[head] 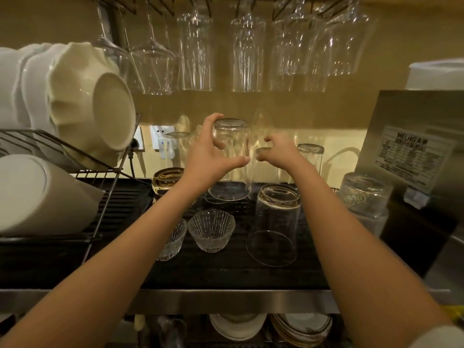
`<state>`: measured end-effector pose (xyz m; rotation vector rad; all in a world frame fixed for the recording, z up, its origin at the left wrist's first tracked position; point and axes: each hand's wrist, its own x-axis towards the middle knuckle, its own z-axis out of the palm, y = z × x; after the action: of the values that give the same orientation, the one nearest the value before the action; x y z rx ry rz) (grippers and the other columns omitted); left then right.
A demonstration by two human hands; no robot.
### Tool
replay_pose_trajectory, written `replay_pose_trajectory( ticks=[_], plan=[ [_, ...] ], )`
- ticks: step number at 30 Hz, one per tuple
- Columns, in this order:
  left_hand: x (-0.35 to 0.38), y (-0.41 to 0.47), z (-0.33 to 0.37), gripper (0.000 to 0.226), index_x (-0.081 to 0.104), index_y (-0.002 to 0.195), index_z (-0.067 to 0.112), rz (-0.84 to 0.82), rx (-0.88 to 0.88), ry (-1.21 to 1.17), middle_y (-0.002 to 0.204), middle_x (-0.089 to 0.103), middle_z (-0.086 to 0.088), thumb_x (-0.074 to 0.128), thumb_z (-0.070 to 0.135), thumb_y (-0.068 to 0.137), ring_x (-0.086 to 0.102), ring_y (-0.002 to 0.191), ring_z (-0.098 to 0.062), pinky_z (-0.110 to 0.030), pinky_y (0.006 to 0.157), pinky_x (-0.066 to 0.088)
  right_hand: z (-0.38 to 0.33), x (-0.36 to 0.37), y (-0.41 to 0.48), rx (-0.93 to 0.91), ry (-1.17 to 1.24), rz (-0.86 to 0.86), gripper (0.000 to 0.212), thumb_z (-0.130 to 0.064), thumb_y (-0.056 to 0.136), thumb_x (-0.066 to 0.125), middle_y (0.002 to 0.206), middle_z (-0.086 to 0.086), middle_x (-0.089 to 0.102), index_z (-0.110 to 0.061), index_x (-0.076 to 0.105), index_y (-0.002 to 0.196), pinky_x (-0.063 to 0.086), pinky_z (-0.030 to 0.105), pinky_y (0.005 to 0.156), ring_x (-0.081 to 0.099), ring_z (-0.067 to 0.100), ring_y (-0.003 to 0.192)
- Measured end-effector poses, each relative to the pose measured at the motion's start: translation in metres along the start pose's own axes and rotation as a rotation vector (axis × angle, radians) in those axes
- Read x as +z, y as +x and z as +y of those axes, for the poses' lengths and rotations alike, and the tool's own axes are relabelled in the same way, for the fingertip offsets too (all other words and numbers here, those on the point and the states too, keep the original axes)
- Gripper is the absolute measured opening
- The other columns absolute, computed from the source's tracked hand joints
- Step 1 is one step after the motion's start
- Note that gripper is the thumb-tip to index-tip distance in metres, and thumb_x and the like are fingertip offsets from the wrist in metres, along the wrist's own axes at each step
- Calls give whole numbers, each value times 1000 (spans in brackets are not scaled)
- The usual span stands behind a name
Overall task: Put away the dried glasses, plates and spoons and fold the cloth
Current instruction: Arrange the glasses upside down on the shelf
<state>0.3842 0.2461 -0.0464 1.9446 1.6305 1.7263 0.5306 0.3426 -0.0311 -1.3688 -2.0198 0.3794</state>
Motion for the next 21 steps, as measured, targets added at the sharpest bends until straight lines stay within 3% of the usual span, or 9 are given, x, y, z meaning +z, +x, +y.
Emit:
replay_pose_trajectory(
  ticks=[2,6,12,15,17,21],
  plan=[
    [1,-1,-2,91,33,133,32,-8,-8,1,93,41,24,84,34,58,59,91,-15,-42,82,54,1,2,3,27,4,-49,61,-18,83,65,137,15,46,-7,39,136,39,30,88,46,29,123],
    [2,-3,-6,88,33,130,36,-18,-39,-16,91,57,1,84,36,58,60,86,-14,-40,80,55,4,3,5,18,-93,-70,63,-18,81,68,138,16,44,-7,39,137,39,35,97,42,31,127],
    [2,-3,-6,87,33,128,37,-13,-45,-11,92,58,0,84,34,59,59,87,-11,-26,73,52,0,-2,1,24,-211,-106,65,-31,80,68,143,18,30,-9,42,135,36,39,103,38,32,128],
    [0,-4,-4,86,34,128,37,-4,-45,-4,92,60,-2,84,36,58,59,87,-11,-25,73,50,-4,-7,-2,41,-208,-142,60,-35,77,70,137,17,38,-5,50,126,44,41,97,44,32,122],
    [-2,-5,-2,86,34,127,37,5,-39,15,91,61,-2,84,39,57,60,85,-11,-23,71,49,-7,-13,-5,35,-168,-182,57,-35,76,72,127,15,51,-2,55,120,52,40,84,52,29,112],
    [-6,-10,7,86,36,127,36,10,-43,23,89,62,-2,82,44,55,61,78,-13,-25,72,50,-16,-17,-13,4,-80,-282,51,-31,78,71,119,8,53,-5,56,119,52,34,64,51,23,97]
  ],
)
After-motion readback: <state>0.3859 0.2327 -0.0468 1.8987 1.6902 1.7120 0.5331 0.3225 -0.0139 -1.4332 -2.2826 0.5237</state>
